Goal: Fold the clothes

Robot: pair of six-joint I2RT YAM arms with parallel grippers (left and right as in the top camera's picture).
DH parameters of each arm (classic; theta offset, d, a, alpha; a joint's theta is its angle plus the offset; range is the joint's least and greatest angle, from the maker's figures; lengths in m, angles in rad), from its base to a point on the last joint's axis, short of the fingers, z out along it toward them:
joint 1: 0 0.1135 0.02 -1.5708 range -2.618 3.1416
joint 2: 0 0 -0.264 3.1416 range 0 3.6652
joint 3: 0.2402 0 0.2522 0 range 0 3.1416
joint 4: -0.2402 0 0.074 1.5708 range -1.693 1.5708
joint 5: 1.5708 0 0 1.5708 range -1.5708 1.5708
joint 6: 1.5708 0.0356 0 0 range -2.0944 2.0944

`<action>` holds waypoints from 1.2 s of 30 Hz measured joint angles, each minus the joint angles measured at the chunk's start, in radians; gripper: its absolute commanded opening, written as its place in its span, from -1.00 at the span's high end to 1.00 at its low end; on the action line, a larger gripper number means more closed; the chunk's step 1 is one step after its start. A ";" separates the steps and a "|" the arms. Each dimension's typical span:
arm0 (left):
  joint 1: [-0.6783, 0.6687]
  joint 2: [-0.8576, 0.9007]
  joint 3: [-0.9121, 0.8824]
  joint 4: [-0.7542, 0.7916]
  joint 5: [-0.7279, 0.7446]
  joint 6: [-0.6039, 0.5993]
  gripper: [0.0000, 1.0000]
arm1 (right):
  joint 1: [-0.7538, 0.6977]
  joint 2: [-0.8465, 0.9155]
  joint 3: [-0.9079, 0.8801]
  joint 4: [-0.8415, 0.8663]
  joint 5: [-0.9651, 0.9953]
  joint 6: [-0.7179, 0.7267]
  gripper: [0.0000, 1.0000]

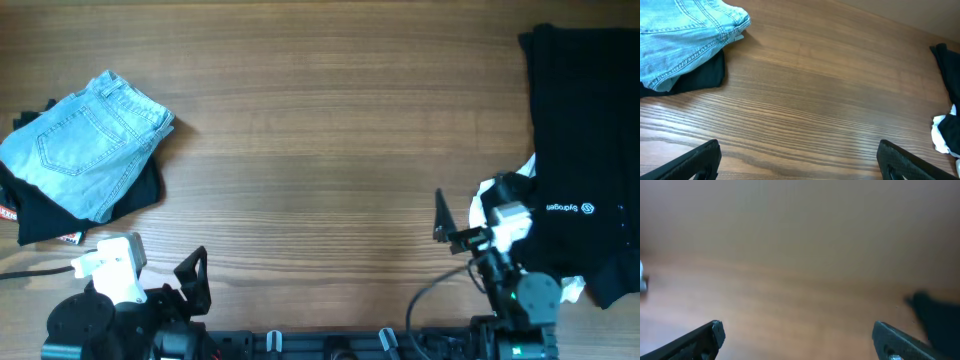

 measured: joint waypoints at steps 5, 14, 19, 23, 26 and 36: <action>0.000 0.000 0.000 0.000 0.000 0.000 -1.00 | 0.003 -0.001 -0.008 0.000 0.000 0.001 -0.99; 0.000 0.000 0.000 0.000 0.000 0.000 -1.00 | 0.007 -0.001 -0.008 0.000 0.000 0.001 -0.99; 0.000 0.000 0.000 0.000 0.000 0.000 -1.00 | 0.007 -0.001 -0.008 0.000 0.000 0.001 -1.00; 0.000 0.000 0.000 0.000 0.000 0.000 -1.00 | 0.007 -0.001 -0.008 0.000 0.000 0.001 -1.00; 0.000 0.000 0.000 0.000 0.000 0.000 -1.00 | 0.007 -0.001 -0.008 0.000 0.000 0.001 -0.99; 0.107 -0.047 -0.111 0.241 0.001 0.000 -1.00 | 0.007 -0.001 -0.008 0.000 0.000 0.001 -0.99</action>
